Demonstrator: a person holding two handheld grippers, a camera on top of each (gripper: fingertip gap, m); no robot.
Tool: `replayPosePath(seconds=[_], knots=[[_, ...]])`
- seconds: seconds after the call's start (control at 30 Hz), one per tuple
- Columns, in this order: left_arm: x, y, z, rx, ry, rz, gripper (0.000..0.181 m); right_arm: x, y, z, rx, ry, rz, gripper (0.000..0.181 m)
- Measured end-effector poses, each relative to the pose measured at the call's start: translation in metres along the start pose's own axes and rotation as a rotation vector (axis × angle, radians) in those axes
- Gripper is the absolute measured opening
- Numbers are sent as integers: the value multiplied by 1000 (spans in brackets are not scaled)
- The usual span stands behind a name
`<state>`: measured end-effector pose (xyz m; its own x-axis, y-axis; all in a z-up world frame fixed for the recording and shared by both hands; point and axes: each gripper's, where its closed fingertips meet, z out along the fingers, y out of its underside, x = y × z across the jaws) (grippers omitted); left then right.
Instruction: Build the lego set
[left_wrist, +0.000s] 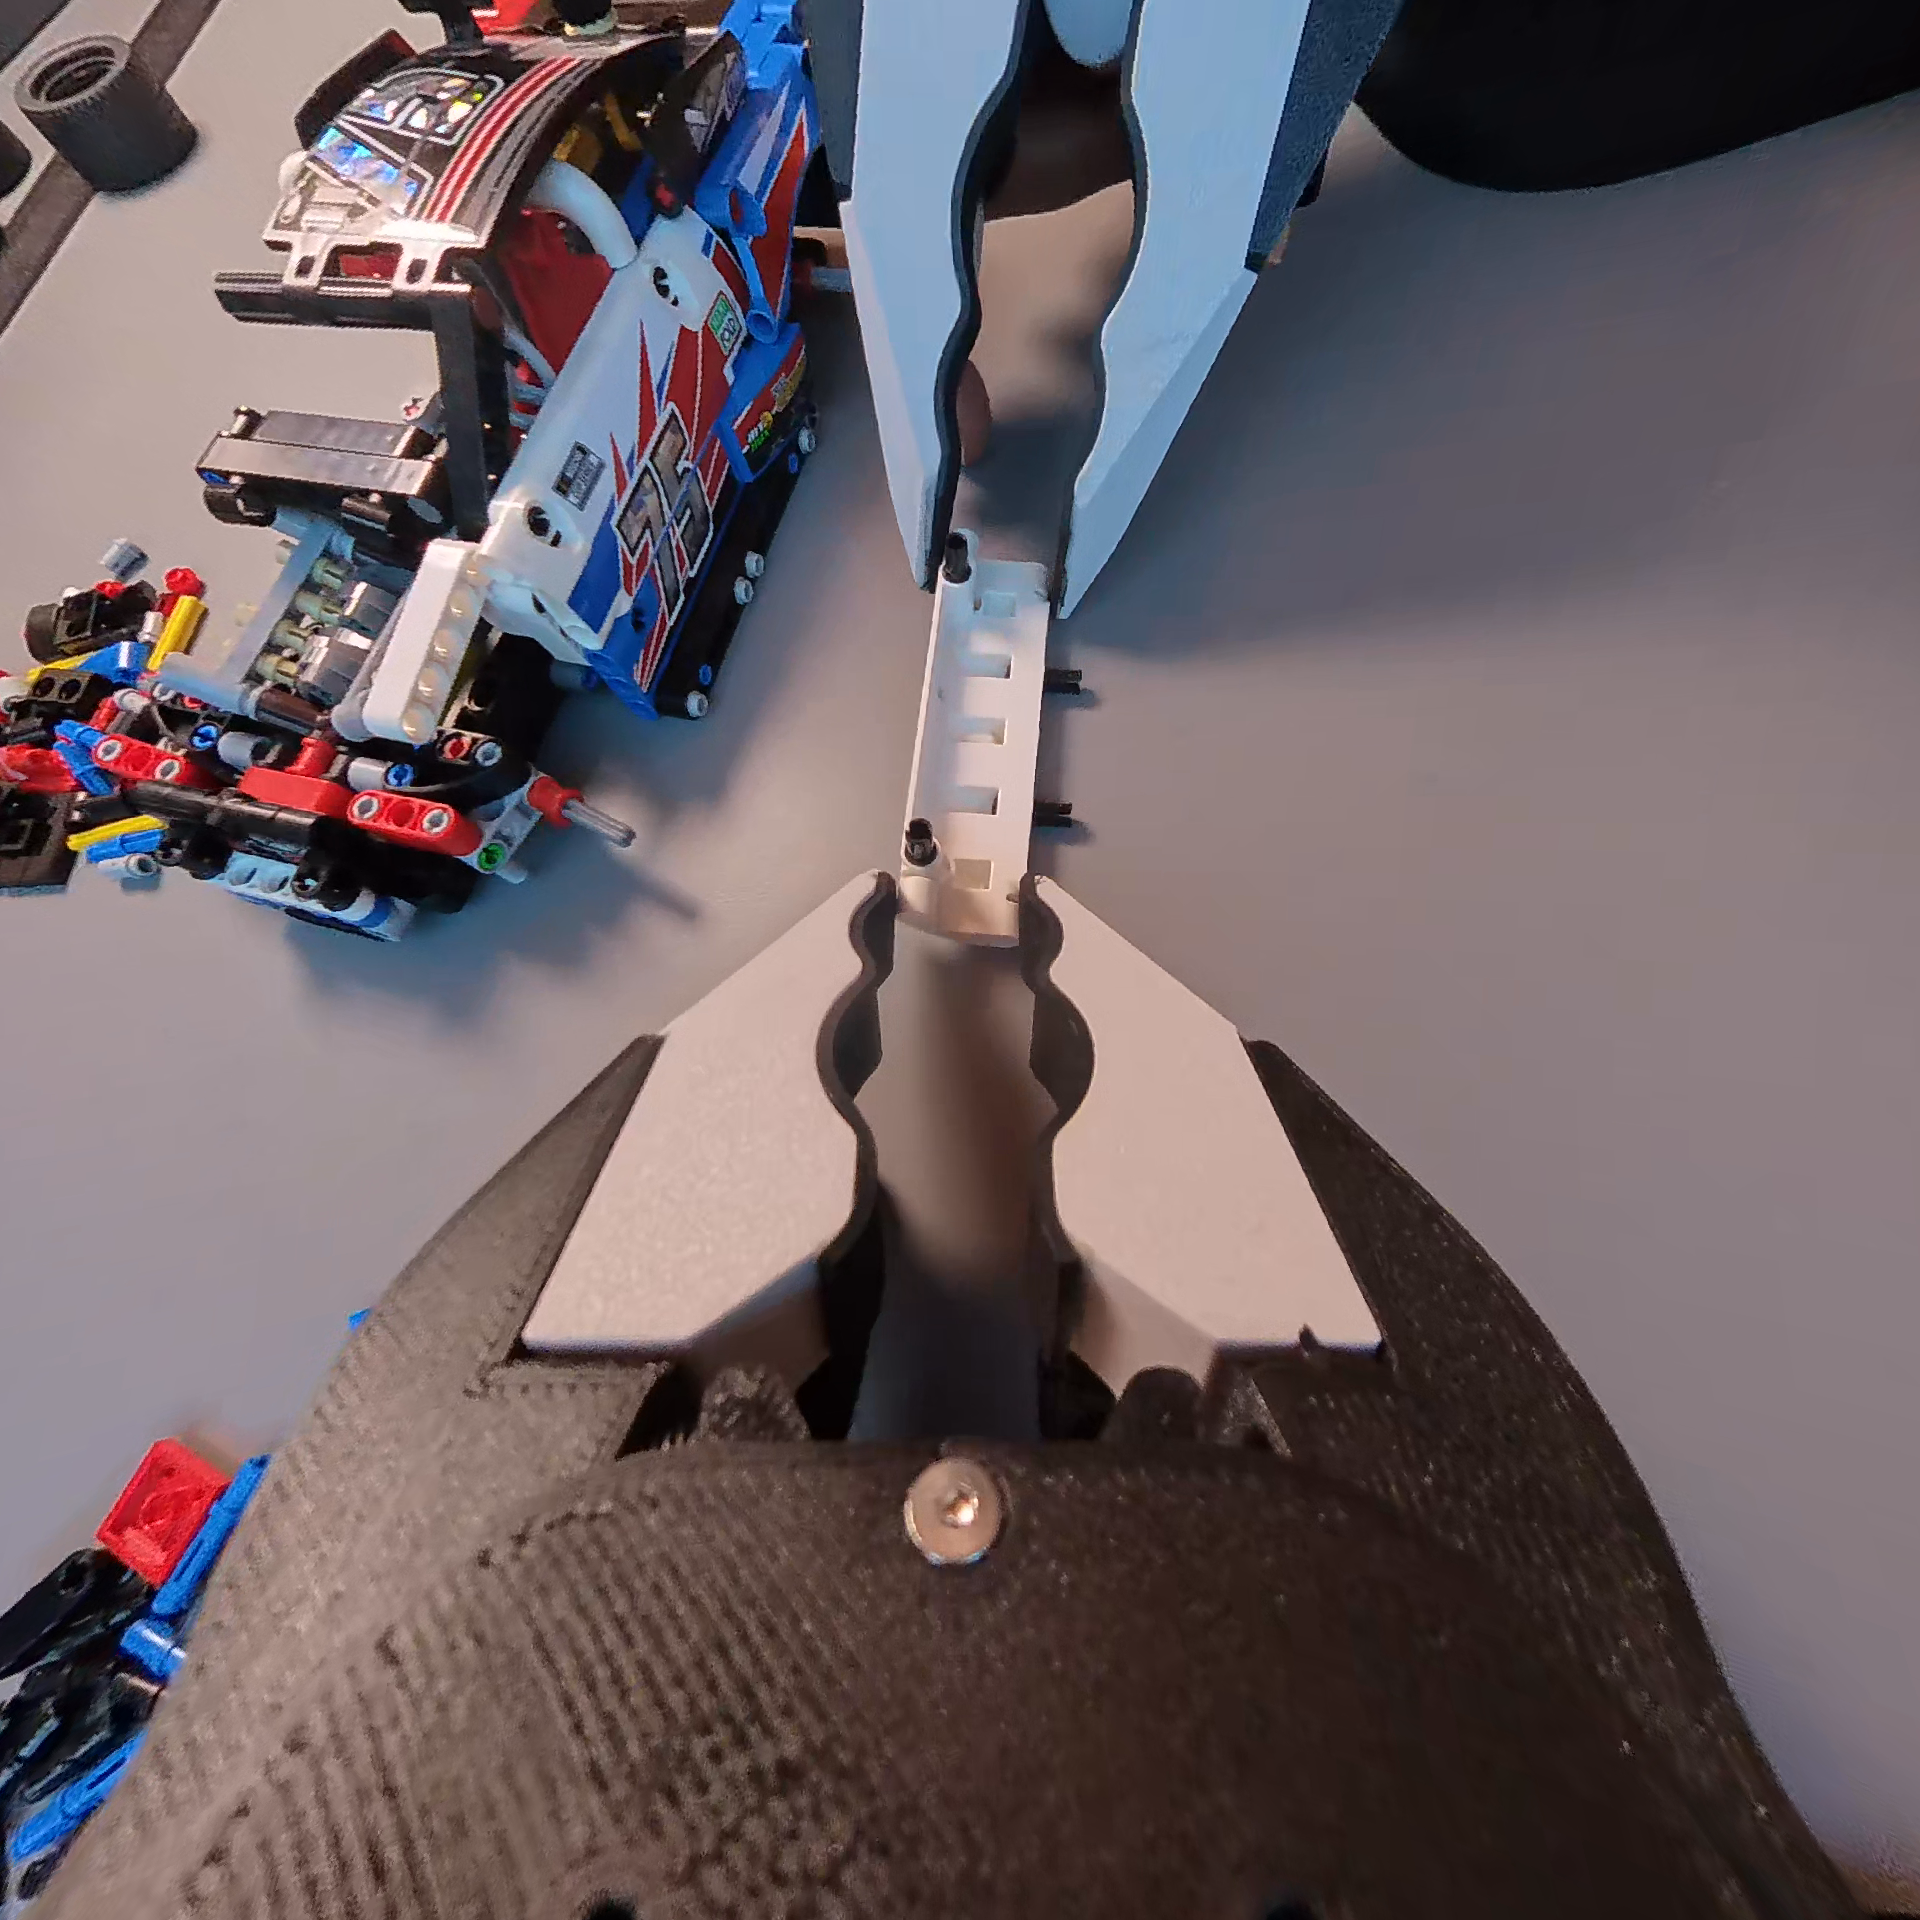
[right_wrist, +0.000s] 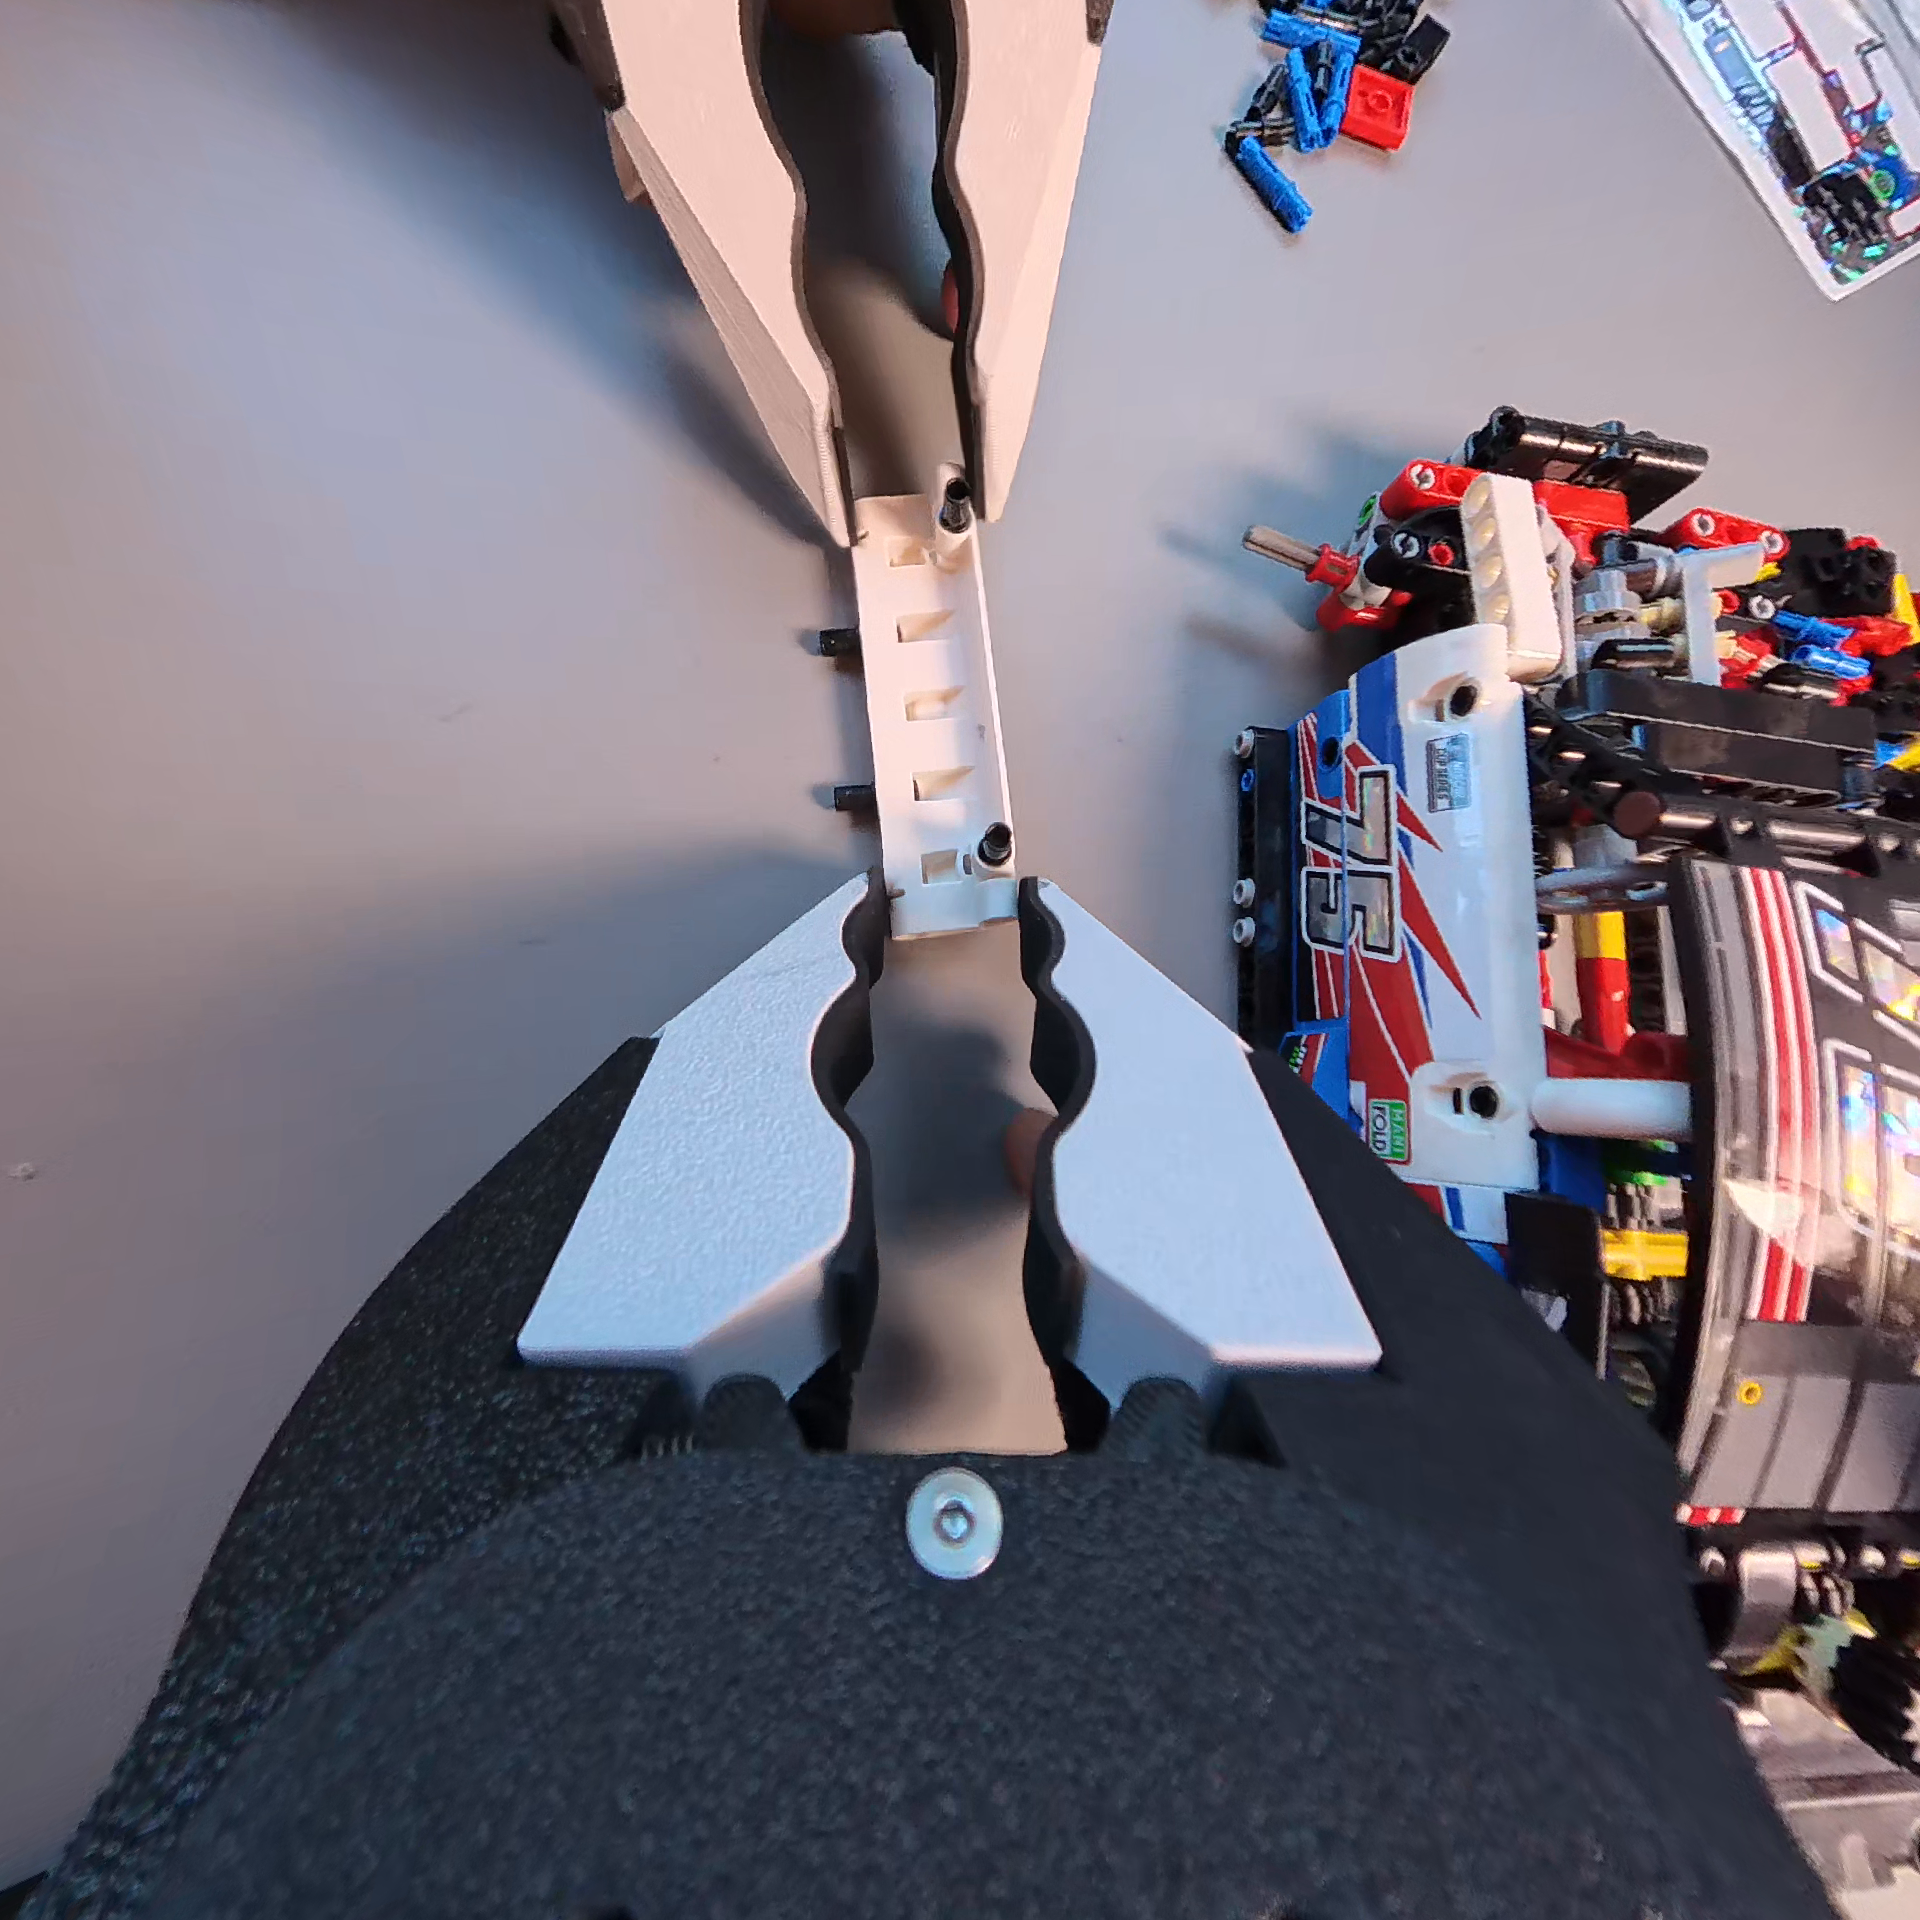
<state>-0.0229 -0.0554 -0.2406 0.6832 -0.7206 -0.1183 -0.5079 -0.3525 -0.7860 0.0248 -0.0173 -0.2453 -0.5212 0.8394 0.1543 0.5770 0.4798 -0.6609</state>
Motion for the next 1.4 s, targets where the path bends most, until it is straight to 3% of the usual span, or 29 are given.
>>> replayPosePath(seconds=[0.03, 0.2, 0.33, 0.5, 0.67, 0.77, 0.97, 1.1, 1.2, 1.4], knots=[[-2, 1, 0, -1, -10, -3, 22, 0, 0, 0, 3, 1, 4, 22], [-6, 0, -5, 13, -17, -35, 28, 6, 3, -5, 7, 23, 21, 27], [-19, -26, -29, 204, -62, -135, 39, 18, -22, -25, 179, 78, 28, 29], [-67, -56, -74, 493, -316, -270, 44, 54, -62, -68, 508, 270, 117, 31], [-91, -62, -108, 619, -578, -292, 26, 96, -80, -123, 724, 527, 168, 13], [-92, -65, -114, 641, -634, -278, 2, 142, -93, -166, 755, 725, 159, 0], [-84, -65, -100, 616, -593, -251, 0, 269, -125, -217, 783, 942, 201, 0], [-84, -61, -95, 590, -598, -236, 0, 364, -135, -219, 707, 1047, 209, 0], [-86, -57, -93, 584, -612, -235, 0, 416, -136, -218, 641, 1088, 238, 0], [-84, -57, -87, 579, -578, -244, 1, 453, -141, -213, 599, 1074, 282, 0]])
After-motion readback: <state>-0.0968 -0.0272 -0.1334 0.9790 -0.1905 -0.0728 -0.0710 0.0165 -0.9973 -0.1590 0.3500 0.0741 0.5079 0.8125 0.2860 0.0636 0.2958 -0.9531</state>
